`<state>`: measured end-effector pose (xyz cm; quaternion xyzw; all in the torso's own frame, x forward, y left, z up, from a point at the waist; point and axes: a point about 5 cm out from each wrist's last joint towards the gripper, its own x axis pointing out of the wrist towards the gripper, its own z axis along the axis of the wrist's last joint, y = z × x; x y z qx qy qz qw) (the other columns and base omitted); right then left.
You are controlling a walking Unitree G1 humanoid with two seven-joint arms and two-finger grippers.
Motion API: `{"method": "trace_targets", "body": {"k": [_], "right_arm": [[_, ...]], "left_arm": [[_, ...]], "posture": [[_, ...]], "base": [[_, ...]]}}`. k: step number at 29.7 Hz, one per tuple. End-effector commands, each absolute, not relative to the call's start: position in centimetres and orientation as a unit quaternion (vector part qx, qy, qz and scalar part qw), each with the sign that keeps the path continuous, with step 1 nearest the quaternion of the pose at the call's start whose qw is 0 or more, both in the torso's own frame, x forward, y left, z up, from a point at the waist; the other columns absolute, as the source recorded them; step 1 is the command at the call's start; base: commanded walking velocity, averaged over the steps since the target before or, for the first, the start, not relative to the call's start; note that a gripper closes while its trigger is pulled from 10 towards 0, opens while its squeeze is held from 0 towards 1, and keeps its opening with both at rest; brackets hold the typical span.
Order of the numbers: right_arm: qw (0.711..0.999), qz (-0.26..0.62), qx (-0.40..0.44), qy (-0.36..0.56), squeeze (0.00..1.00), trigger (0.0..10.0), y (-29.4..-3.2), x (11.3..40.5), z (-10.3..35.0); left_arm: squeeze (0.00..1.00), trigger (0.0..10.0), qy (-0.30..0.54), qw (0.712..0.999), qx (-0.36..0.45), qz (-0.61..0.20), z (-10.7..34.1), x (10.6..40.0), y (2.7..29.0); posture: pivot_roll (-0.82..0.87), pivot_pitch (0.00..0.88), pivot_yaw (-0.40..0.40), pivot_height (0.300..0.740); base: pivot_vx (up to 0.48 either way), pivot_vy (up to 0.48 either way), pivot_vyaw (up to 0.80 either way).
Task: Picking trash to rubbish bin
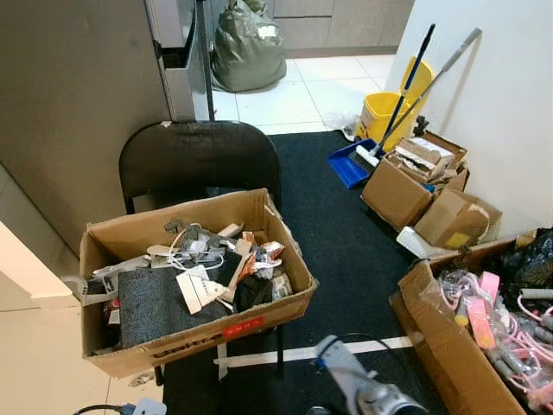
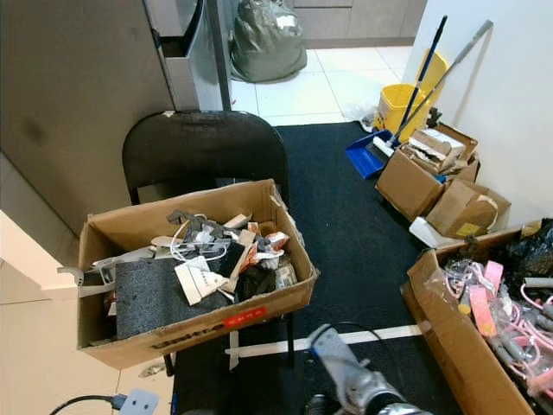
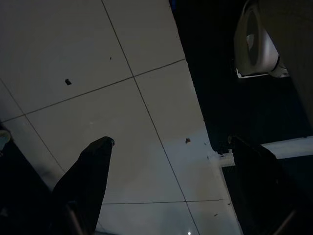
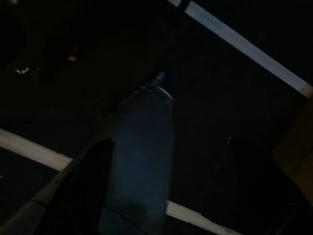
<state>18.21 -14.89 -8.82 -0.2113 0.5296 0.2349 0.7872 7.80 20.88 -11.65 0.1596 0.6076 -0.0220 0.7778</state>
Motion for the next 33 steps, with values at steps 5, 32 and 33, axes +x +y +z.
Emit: {"method": "trace_targets", "body": {"k": [5, 32, 33], "right_arm": [[0.786, 0.22, -0.22, 0.534, 0.0, 10.0, -17.1, 18.8, -8.4], [0.765, 0.25, -0.188, 0.563, 0.0, 10.0, -16.5, 16.2, -9.5], [0.763, 0.248, -0.186, 0.567, 0.0, 10.0, -16.7, 15.8, -9.7]], "left_arm": [[0.0, 10.0, 0.596, 0.789, 0.146, -0.034, -11.7, 8.8, 19.3], [0.0, 10.0, 0.6, 0.784, 0.131, -0.093, -12.2, 7.4, 16.4], [0.0, 10.0, 0.599, 0.782, 0.135, -0.105, -12.2, 7.4, 16.2]], "posture": [[0.06, 0.044, -0.018, 0.74], [-0.03, 0.13, -0.033, 0.74], [-0.04, 0.144, -0.029, 0.74]], "base": [[0.0, 0.0, 0.0], [0.0, 0.0, 0.0], [0.0, 0.0, 0.0]]}}
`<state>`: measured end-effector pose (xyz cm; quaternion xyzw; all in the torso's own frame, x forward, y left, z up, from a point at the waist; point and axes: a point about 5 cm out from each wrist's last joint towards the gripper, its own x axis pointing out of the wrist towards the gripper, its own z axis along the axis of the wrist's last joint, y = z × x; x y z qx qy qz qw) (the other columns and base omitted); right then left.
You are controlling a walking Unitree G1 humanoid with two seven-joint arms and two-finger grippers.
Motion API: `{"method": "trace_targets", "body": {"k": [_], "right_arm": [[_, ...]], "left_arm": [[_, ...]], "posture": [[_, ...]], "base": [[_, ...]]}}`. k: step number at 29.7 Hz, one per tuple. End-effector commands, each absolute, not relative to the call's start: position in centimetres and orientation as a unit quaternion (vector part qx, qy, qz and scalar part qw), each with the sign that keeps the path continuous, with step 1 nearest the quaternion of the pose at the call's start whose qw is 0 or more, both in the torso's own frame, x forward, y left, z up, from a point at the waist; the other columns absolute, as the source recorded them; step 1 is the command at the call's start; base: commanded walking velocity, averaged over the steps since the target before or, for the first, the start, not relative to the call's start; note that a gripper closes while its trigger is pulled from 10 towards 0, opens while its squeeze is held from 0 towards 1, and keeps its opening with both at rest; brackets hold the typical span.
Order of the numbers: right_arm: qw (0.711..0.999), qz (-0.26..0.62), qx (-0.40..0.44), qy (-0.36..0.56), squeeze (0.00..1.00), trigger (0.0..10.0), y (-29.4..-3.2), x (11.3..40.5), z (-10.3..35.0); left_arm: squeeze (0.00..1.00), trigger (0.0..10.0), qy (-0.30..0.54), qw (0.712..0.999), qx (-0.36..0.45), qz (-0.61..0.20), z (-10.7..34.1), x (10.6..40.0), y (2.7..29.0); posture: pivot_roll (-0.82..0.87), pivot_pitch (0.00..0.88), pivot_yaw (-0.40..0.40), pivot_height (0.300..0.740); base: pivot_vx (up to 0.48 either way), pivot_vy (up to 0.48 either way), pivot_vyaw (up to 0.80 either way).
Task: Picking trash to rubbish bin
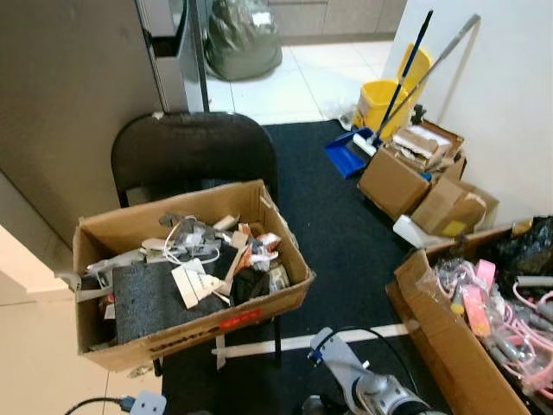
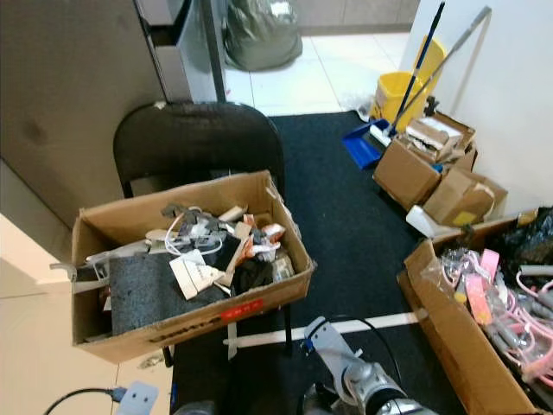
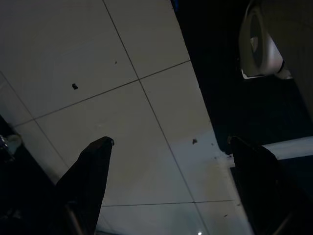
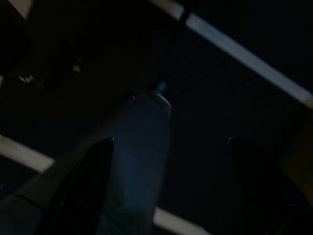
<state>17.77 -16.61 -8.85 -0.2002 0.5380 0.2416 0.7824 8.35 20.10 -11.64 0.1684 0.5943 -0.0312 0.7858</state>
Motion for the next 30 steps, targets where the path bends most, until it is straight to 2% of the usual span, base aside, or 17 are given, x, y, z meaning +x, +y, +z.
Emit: {"method": "trace_targets", "body": {"k": [1, 8, 9, 14, 15, 19, 22, 30], "right_arm": [[0.761, 0.249, -0.181, 0.572, 0.0, 10.0, -16.7, 15.2, -9.9], [0.765, 0.26, -0.149, 0.569, 0.0, 10.0, -15.6, 14.9, -10.0], [0.777, 0.263, -0.135, 0.556, 0.0, 10.0, -14.8, 15.7, -9.7], [0.789, 0.264, -0.133, 0.538, 0.0, 10.0, -14.1, 17.2, -9.1], [0.797, 0.264, -0.126, 0.529, 0.0, 10.0, -13.5, 18.2, -8.7], [0.808, 0.268, -0.111, 0.512, 0.0, 10.0, -12.2, 19.7, -7.9], [0.82, 0.285, -0.094, 0.488, 0.0, 10.0, -10.3, 21.4, -6.8], [0.859, 0.271, -0.072, 0.428, 0.0, 10.0, -8.4, 26.5, -3.1]], "left_arm": [[0.0, 10.0, 0.598, 0.781, 0.139, -0.114, -12.2, 7.6, 16.0], [0.0, 10.0, 0.582, 0.785, 0.159, -0.137, -11.9, 9.2, 15.8], [0.0, 10.0, 0.573, 0.793, 0.16, -0.13, -11.6, 10.2, 16.1], [0.0, 10.0, 0.563, 0.807, 0.144, -0.108, -11.3, 11.5, 16.2], [0.0, 10.0, 0.554, 0.82, 0.114, -0.086, -11.0, 12.5, 16.0], [0.0, 10.0, 0.536, 0.834, 0.106, -0.079, -10.5, 14.2, 15.8], [0.0, 10.0, 0.497, 0.844, 0.179, -0.089, -9.2, 17.2, 17.1], [0.0, 10.0, 0.451, 0.865, 0.204, -0.083, -6.5, 22.1, 18.8]], "posture": [[-0.06, 0.167, -0.023, 0.74], [-0.07, 0.161, -0.024, 0.74], [-0.07, 0.154, -0.026, 0.74], [-0.05, 0.145, -0.024, 0.74], [-0.04, 0.147, -0.027, 0.74], [-0.03, 0.137, -0.028, 0.74], [-0.02, 0.105, -0.011, 0.74], [-0.02, 0.081, 0.004, 0.74]], "base": [[0.0, 0.0, 0.0], [0.0, 0.0, 0.0], [0.0, 0.0, 0.0], [0.0, 0.0, 0.0], [0.0, 0.0, 0.0], [0.0, 0.0, 0.0], [0.0, 0.0, 0.0], [0.0, 0.0, 0.0]]}}
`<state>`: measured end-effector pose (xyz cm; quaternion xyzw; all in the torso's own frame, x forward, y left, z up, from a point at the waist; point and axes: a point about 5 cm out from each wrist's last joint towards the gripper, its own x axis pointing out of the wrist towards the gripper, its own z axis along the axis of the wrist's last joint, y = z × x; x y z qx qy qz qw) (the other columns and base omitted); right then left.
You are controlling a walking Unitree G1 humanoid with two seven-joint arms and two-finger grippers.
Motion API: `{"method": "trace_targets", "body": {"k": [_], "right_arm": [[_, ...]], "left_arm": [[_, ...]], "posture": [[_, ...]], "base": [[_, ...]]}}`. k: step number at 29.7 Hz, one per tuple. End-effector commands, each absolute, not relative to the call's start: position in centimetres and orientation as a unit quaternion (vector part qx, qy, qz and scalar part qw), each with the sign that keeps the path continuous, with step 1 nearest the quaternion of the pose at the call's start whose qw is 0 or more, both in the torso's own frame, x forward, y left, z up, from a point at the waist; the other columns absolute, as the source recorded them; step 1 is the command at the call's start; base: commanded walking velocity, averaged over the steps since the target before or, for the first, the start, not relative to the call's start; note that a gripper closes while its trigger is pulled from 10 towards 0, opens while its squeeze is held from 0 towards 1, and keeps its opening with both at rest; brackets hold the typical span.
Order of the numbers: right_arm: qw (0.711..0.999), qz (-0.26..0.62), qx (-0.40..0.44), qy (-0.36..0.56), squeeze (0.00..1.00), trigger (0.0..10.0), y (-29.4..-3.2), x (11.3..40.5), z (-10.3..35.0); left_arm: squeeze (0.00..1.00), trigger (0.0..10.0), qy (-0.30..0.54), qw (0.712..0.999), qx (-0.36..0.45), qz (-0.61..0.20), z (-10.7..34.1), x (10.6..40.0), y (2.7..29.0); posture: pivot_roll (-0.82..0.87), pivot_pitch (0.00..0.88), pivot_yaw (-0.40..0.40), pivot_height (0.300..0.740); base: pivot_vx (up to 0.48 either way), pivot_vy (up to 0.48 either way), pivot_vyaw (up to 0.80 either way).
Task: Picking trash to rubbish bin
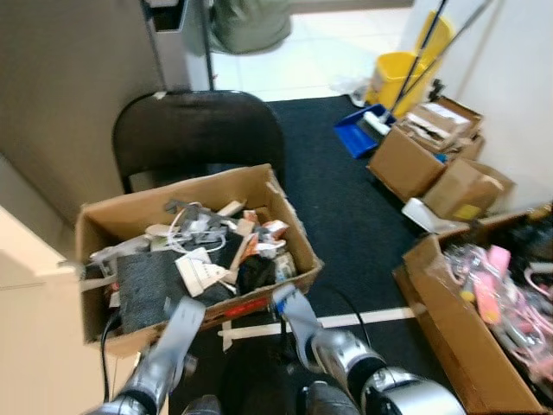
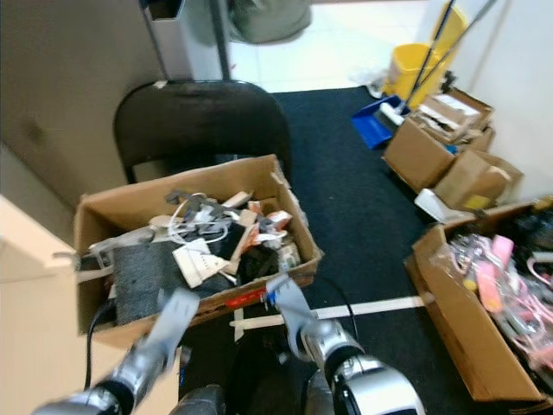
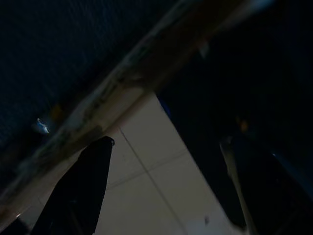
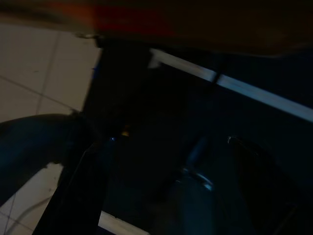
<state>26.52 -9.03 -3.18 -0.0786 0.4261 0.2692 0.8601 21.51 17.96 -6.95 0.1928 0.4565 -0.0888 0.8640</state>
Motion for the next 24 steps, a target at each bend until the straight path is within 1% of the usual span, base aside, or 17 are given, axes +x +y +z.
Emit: {"method": "trace_targets", "body": {"k": [1, 3, 5, 7, 9, 10, 12, 14, 18, 24], "right_arm": [[0.863, 0.279, -0.076, 0.415, 0.0, 10.0, -7.8, 27.4, -2.3], [0.866, 0.289, -0.086, 0.398, 0.0, 10.0, -6.9, 28.5, -1.1], [0.87, 0.292, -0.101, 0.385, 0.0, 10.0, -6.6, 29.2, -0.4], [0.87, 0.292, -0.101, 0.385, 0.0, 10.0, -6.6, 29.2, -0.4], [0.879, 0.28, -0.083, 0.376, 0.0, 10.0, -6.6, 29.9, 0.3], [0.879, 0.28, -0.083, 0.376, 0.0, 10.0, -6.6, 29.9, 0.3], [0.889, 0.261, -0.048, 0.372, 0.0, 10.0, -6.5, 30.5, 0.8], [0.893, 0.254, -0.029, 0.371, 0.0, 10.0, -6.4, 30.7, 1.1], [0.894, 0.257, -0.027, 0.367, 0.0, 10.0, -5.9, 31.1, 1.6], [0.895, 0.256, -0.033, 0.364, 0.0, 10.0, -5.8, 31.2, 1.8]], "left_arm": [[0.0, 10.0, 0.439, 0.872, 0.202, -0.073, -5.8, 23.2, 19.2], [0.0, 10.0, 0.416, 0.886, 0.197, -0.059, -4.5, 25.0, 19.5], [0.0, 10.0, 0.392, 0.894, 0.21, -0.06, -3.4, 26.5, 19.6], [0.0, 10.0, 0.392, 0.894, 0.21, -0.06, -3.4, 26.5, 19.6], [0.0, 10.0, 0.378, 0.896, 0.223, -0.062, -2.5, 27.4, 19.9], [0.0, 10.0, 0.378, 0.896, 0.223, -0.062, -2.5, 27.4, 19.9], [0.0, 10.0, 0.366, 0.897, 0.24, -0.062, -1.8, 28.1, 20.2], [0.0, 10.0, 0.356, 0.893, 0.267, -0.071, -1.4, 28.6, 20.3], [0.0, 10.0, 0.345, 0.884, 0.306, -0.079, -0.9, 29.1, 20.5], [0.0, 10.0, 0.345, 0.884, 0.307, -0.075, -0.8, 29.2, 20.7]], "posture": [[-0.02, 0.096, 0.006, 0.74], [-0.02, 0.094, 0.008, 0.74], [-0.02, 0.086, 0.008, 0.74], [-0.02, 0.086, 0.008, 0.74], [0.0, 0.088, 0.003, 0.74], [0.0, 0.088, 0.003, 0.74], [0.03, 0.076, -0.003, 0.74], [0.04, 0.067, -0.008, 0.74], [0.05, 0.043, -0.016, 0.74], [0.05, 0.029, -0.011, 0.74]], "base": [[0.0, 0.0, 0.0], [0.0, 0.0, 0.0], [0.0, 0.0, 0.0], [0.0, 0.0, 0.0], [0.0, 0.0, 0.0], [0.0, 0.0, 0.0], [0.0, 0.0, 0.0], [0.0, 0.0, 0.0], [0.0, 0.0, 0.0], [0.0, 0.0, 0.0]]}}
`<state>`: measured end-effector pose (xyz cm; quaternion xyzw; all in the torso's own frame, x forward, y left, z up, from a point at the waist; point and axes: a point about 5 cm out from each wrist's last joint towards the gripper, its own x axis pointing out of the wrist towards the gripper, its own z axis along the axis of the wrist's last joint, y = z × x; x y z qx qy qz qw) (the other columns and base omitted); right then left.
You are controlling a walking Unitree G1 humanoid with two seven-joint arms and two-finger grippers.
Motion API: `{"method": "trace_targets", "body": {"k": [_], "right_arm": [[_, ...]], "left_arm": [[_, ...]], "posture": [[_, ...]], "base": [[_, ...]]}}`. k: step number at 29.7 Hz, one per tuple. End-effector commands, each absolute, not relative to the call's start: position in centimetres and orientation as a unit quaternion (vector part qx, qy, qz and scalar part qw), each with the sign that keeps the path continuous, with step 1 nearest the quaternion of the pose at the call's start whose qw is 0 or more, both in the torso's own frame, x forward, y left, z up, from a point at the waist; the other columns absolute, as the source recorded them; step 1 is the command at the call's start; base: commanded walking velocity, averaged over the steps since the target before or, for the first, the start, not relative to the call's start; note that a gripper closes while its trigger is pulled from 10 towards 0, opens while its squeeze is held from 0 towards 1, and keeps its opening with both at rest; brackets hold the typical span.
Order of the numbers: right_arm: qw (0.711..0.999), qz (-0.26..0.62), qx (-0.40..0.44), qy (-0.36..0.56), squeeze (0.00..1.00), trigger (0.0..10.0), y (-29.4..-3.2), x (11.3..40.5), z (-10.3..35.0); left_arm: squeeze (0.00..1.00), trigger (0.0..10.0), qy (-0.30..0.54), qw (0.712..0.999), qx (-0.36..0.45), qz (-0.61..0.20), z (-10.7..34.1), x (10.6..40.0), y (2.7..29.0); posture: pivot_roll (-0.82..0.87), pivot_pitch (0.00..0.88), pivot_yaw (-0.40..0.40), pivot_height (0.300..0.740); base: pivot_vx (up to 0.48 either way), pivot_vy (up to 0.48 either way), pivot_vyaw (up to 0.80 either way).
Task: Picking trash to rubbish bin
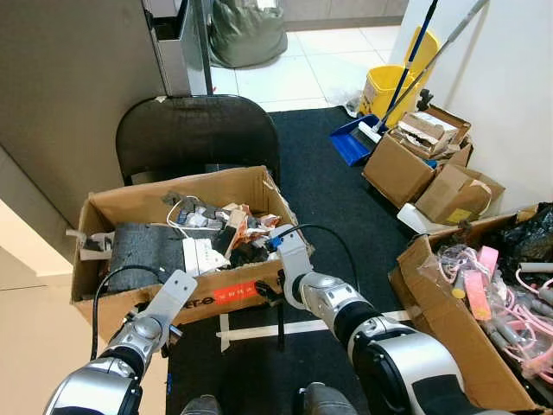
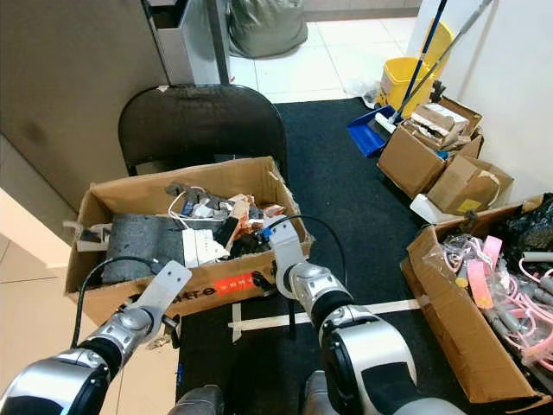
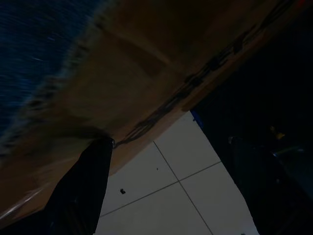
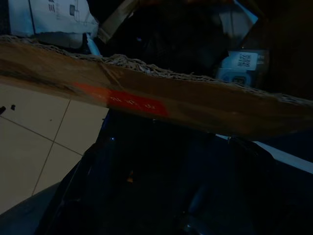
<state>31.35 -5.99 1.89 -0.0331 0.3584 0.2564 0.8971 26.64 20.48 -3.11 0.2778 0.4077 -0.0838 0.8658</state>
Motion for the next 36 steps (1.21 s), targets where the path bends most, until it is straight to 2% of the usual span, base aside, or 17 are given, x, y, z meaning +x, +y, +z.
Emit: {"method": "trace_targets", "body": {"k": [1, 24, 36], "right_arm": [[0.896, 0.254, -0.033, 0.364, 0.0, 10.0, -5.82, 31.31, 1.87], [0.892, 0.254, -0.056, 0.369, 0.0, 10.0, -6.45, 31.36, 1.75], [0.888, 0.259, -0.056, 0.376, 0.0, 10.0, -6.21, 31.03, 1.47]], "left_arm": [[0.0, 10.0, 0.345, 0.884, 0.307, -0.076, -0.71, 29.23, 20.72], [0.0, 10.0, 0.341, 0.884, 0.31, -0.081, -0.68, 29.46, 19.94], [0.0, 10.0, 0.347, 0.881, 0.311, -0.08, -0.98, 29.09, 20.19]], "posture": [[0.05, 0.028, -0.009, 0.74], [0.05, 0.056, -0.049, 0.74], [0.06, 0.084, -0.04, 0.74]], "base": [[0.0, 0.0, 0.0], [0.0, 0.0, 0.0], [0.0, 0.0, 0.0]]}}
